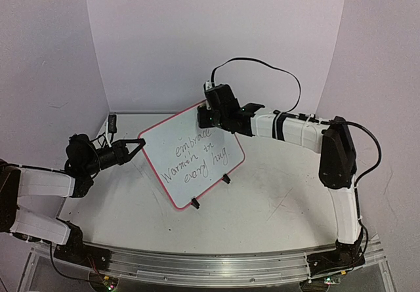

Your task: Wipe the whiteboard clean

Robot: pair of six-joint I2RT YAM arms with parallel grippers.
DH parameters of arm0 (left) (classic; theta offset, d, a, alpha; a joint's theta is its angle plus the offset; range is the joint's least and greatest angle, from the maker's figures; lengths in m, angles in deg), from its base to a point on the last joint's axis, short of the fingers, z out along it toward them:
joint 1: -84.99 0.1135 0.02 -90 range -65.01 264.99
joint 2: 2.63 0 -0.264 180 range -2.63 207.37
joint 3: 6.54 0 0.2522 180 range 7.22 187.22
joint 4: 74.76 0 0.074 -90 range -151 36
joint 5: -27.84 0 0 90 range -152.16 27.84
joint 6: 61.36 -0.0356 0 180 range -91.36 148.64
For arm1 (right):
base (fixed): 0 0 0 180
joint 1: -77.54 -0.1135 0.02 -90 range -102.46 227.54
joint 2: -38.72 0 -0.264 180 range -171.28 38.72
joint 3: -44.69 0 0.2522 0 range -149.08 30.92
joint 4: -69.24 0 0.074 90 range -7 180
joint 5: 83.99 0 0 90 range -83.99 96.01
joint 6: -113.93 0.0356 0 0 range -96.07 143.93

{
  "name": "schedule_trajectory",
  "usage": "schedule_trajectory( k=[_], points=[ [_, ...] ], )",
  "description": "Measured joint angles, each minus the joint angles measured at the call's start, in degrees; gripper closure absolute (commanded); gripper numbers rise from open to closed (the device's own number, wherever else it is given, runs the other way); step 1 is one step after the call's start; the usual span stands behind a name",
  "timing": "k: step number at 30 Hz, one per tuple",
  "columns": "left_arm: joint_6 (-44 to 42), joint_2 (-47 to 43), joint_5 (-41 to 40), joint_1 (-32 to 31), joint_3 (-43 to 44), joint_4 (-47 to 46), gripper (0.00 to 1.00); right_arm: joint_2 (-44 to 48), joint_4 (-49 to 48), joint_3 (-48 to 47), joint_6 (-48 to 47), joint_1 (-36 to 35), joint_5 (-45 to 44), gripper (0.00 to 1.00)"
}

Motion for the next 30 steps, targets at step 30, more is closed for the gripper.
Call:
schedule_trajectory(
  k=[30],
  points=[
    [0.46,0.13,-0.64,-0.37,0.06,0.56,1.00,2.19,-17.49,13.23,-3.23,-13.28,-4.04,1.00]
  ],
)
